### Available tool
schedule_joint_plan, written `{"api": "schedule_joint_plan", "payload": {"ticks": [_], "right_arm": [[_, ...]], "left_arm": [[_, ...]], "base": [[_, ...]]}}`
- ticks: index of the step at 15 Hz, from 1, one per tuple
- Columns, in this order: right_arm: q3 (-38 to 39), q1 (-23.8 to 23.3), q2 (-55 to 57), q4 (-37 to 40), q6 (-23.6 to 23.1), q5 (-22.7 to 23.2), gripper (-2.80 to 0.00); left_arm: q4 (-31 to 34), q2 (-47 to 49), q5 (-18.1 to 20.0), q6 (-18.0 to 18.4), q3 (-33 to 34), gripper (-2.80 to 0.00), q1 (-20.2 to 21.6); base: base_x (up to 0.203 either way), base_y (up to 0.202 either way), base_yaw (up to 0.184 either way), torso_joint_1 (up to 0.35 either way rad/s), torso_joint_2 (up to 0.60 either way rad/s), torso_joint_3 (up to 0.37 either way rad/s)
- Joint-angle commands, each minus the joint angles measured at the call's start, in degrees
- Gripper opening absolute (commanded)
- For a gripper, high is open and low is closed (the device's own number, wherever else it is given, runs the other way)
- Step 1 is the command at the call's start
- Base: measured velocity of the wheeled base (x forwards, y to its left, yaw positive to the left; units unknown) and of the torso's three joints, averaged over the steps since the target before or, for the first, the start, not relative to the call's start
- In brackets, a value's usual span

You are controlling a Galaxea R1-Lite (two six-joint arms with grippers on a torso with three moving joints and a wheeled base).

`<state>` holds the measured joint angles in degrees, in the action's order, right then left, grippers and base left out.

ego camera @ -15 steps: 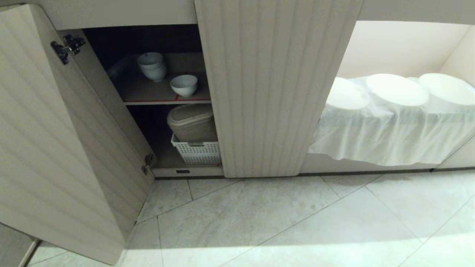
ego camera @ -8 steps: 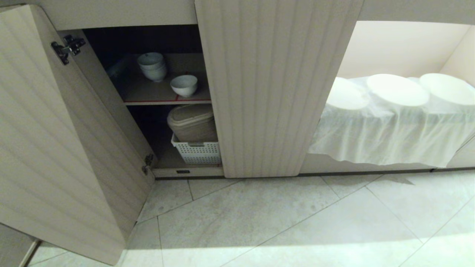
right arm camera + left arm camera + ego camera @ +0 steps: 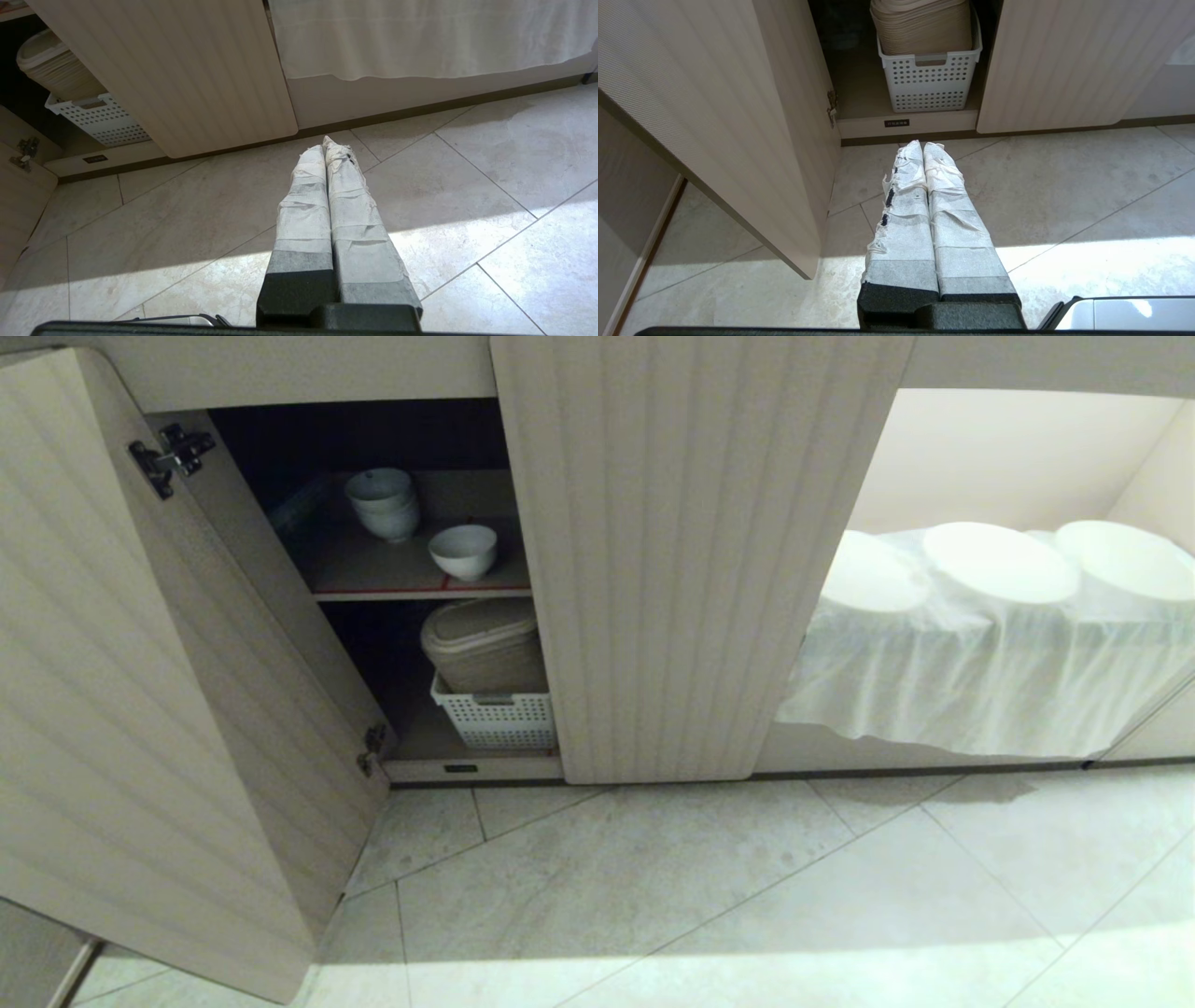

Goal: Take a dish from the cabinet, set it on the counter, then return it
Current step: Take the bowl from the cabinet

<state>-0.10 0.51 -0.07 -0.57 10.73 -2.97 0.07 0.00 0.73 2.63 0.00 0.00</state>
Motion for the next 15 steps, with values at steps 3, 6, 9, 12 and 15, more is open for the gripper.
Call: {"api": "schedule_joint_plan", "payload": {"ticks": [3, 6, 9, 12, 15], "right_arm": [[0.01, 0.02, 0.07, -0.04, 0.04, -0.01, -2.80], [0.01, 0.02, 0.07, -0.04, 0.08, -0.01, -2.80], [-0.07, 0.02, 0.07, -0.04, 0.08, -0.01, -2.80], [0.01, 0.02, 0.07, -0.04, 0.08, -0.01, -2.80], [0.01, 0.06, 0.07, -0.04, 0.02, -0.01, -2.80]], "left_arm": [[0.01, 0.00, -0.02, -0.07, 0.00, -2.80, 0.00], [0.01, 0.00, -0.02, -0.08, 0.00, -2.80, 0.00], [0.01, 0.00, -0.02, -0.08, 0.00, -2.80, 0.00], [0.01, 0.00, -0.02, -0.08, 0.00, -2.80, 0.00], [0.01, 0.00, -0.02, -0.08, 0.00, -2.80, 0.00]], "base": [[0.000, 0.000, 0.000, 0.000, 0.00, 0.000], [0.000, 0.000, 0.000, 0.000, 0.00, 0.000], [0.047, 0.000, -0.001, 0.000, 0.00, 0.001], [0.198, 0.000, 0.003, 0.003, 0.00, 0.002], [0.197, 0.000, 0.001, 0.002, 0.00, 0.000]]}}
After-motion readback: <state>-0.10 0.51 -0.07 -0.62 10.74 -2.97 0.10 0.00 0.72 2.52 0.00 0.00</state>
